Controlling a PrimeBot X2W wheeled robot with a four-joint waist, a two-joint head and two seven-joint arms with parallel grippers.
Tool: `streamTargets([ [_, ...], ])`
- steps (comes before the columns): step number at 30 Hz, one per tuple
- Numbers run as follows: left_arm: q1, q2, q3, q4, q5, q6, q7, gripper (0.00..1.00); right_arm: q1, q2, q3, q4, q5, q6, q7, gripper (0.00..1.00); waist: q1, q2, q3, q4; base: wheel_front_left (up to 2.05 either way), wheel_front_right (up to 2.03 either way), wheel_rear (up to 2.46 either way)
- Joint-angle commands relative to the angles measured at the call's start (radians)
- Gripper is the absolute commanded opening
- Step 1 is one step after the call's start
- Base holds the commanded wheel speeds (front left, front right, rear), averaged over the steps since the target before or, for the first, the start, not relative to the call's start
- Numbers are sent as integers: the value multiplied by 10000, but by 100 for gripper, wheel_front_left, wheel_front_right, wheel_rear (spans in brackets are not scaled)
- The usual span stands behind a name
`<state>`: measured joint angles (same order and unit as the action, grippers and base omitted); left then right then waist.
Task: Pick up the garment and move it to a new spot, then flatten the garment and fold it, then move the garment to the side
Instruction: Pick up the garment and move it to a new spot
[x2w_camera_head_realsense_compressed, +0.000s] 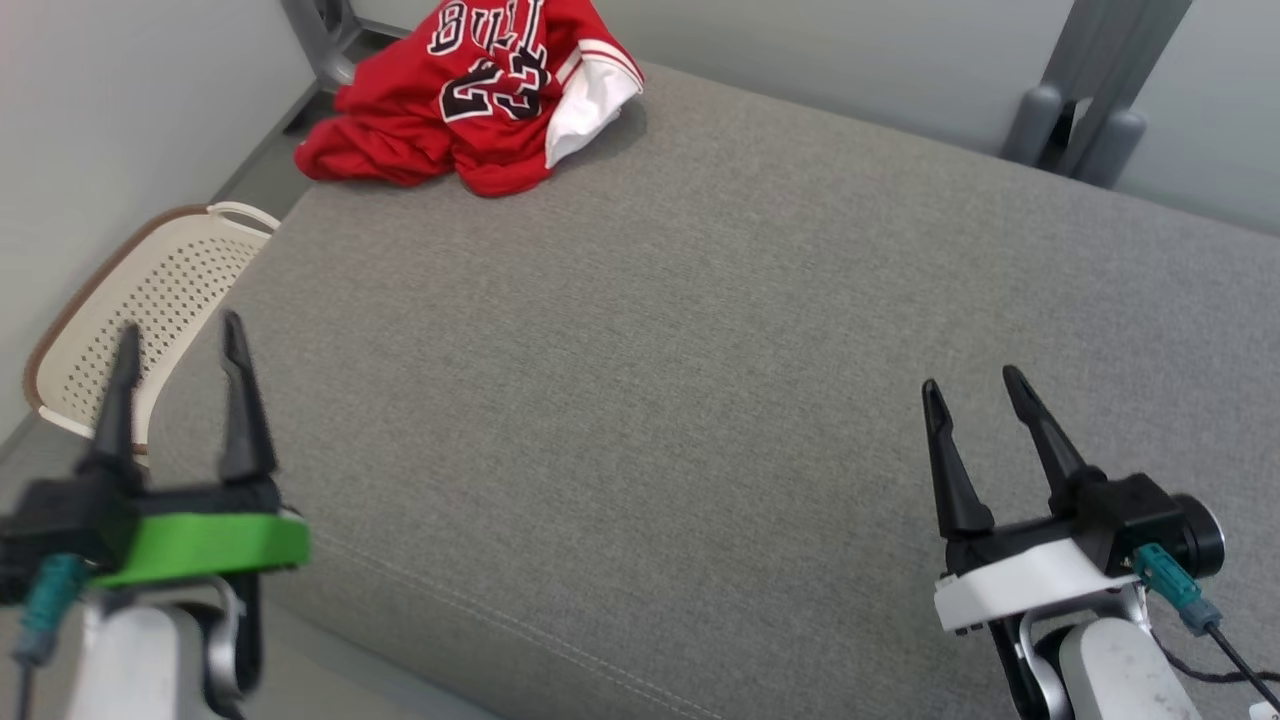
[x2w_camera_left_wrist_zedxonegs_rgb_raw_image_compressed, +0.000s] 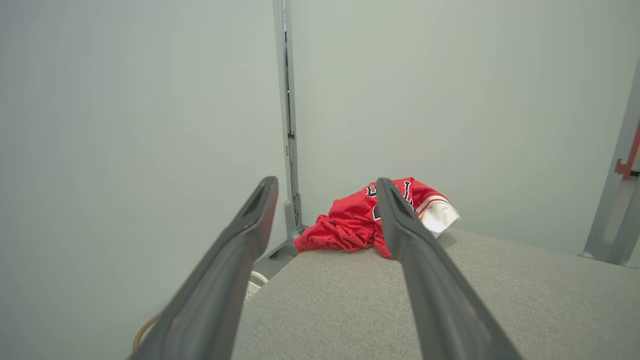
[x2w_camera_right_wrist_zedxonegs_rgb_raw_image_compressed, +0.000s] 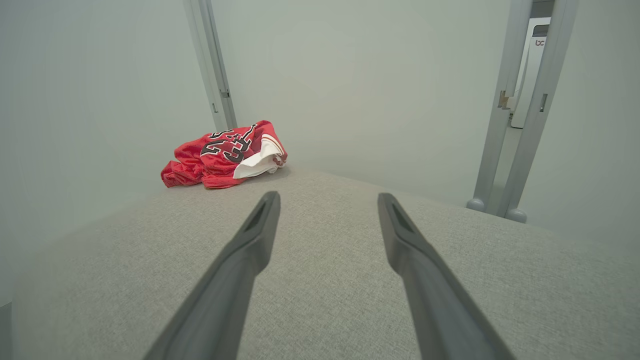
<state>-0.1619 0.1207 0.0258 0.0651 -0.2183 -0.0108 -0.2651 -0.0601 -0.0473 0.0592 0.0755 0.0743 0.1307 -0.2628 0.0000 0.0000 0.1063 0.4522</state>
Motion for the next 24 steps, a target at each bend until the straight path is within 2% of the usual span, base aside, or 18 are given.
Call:
streamTargets([
  [1,-638,360,192,-121,162,-106,9,100,-324,-56,-29,-80,-181,1,-31,100,0,0,1103,-841,0,0,0],
  [6,-3288,1770,672,55,132,-522,383,100,-1145,-56,-302,-393,-669,1,-31,100,0,0,2087,-1526,0,0,0],
  [11,-6154,2887,550,1286,-26,-880,1287,100,-1820,-48,-432,-1072,-1278,1,-31,100,0,0,2999,-2174,0,0,0],
  [17,-8714,3558,206,3527,-684,-1119,2904,100,-2156,-45,-597,-2238,-1701,-1,-30,100,0,0,4124,-2973,0,0,0],
  [24,-10294,4034,-950,5580,-1036,-1191,4789,100,-1900,-44,-609,-3269,-1922,-1,192,100,0,0,5354,-3556,0,0,0],
])
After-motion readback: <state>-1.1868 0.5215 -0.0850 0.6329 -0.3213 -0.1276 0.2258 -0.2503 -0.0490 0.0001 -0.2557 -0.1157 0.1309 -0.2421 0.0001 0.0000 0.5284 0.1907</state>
